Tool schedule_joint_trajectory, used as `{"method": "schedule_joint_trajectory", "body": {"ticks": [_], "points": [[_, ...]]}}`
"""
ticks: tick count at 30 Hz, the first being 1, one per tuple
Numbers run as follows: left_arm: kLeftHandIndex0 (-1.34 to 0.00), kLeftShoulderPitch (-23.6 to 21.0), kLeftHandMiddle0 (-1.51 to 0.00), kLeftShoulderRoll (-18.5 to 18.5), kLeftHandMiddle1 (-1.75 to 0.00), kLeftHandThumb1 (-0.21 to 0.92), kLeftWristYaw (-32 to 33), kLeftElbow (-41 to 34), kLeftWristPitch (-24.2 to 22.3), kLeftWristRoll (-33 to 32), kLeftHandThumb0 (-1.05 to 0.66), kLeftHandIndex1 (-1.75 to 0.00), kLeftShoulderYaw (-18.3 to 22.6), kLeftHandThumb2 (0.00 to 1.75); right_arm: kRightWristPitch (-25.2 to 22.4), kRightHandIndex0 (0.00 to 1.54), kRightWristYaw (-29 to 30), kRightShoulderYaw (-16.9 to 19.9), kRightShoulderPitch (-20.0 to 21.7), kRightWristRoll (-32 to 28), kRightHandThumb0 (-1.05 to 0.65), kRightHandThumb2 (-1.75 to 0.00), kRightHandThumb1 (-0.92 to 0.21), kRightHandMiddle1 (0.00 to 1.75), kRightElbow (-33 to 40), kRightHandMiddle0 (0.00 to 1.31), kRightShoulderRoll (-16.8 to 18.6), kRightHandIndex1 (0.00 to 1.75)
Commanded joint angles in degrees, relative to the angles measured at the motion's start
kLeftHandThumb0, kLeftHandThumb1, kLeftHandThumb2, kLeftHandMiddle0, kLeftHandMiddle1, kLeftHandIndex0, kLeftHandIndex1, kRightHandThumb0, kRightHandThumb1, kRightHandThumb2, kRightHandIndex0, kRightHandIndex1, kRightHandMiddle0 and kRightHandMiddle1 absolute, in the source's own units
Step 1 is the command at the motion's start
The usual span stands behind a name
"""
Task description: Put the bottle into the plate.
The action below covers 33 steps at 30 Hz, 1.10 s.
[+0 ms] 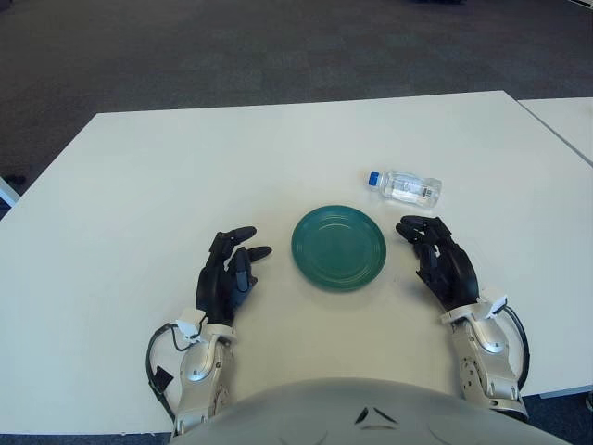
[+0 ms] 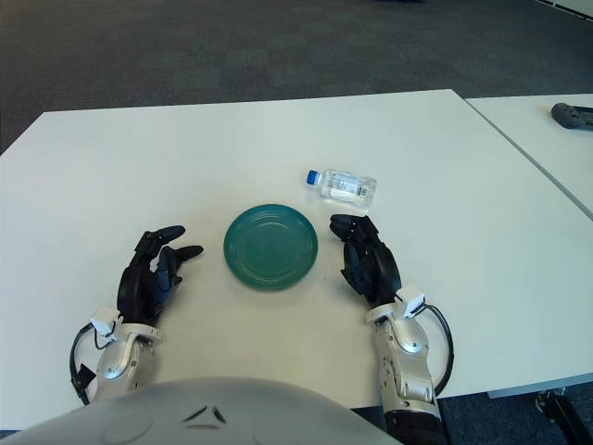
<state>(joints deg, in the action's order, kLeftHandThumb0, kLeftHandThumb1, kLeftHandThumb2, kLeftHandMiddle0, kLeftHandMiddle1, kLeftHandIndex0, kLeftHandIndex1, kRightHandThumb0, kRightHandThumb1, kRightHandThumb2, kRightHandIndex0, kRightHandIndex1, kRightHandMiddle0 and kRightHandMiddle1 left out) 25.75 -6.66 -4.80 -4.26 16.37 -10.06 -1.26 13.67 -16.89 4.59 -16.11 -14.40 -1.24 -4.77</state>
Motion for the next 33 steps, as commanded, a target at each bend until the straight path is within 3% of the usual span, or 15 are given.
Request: {"method": "schedule_joint_trajectory", "body": {"ticks": [1, 27, 33], "points": [[-0.32, 0.1, -0.58, 0.3, -1.12, 0.92, -0.3, 1.1, -0.3, 0.0, -0.74, -1.18, 0.2, 0.66, -1.6, 0.43, 0.3, -0.2, -0.4, 0.4, -0.66, -0.61, -0.92, 1.09, -1.1, 0.17, 0.2, 0.76], [-0.33, 0.6, -0.58, -0.1, -1.12, 0.92, 0.1, -0.2, -2.4, -0.5, -0.71, -1.18, -0.2, 0.65, -0.3, 0.41, 0.2, 0.2, -0.2, 0.6, -0.68, -0.64, -0.92, 1.14, -0.6, 0.19, 0.0, 0.79], [-0.33, 0.3, -0.59, -0.3, -1.12, 0.92, 0.2, 0.3, -1.6, 0.0, -0.72, -1.17, -0.4, 0.65, 8.3, 0.4, 3.5, 2.5, 3.2, 4.0, -0.68, -0.58, -0.92, 1.15, 0.9, 0.18, -0.1, 0.79]]}}
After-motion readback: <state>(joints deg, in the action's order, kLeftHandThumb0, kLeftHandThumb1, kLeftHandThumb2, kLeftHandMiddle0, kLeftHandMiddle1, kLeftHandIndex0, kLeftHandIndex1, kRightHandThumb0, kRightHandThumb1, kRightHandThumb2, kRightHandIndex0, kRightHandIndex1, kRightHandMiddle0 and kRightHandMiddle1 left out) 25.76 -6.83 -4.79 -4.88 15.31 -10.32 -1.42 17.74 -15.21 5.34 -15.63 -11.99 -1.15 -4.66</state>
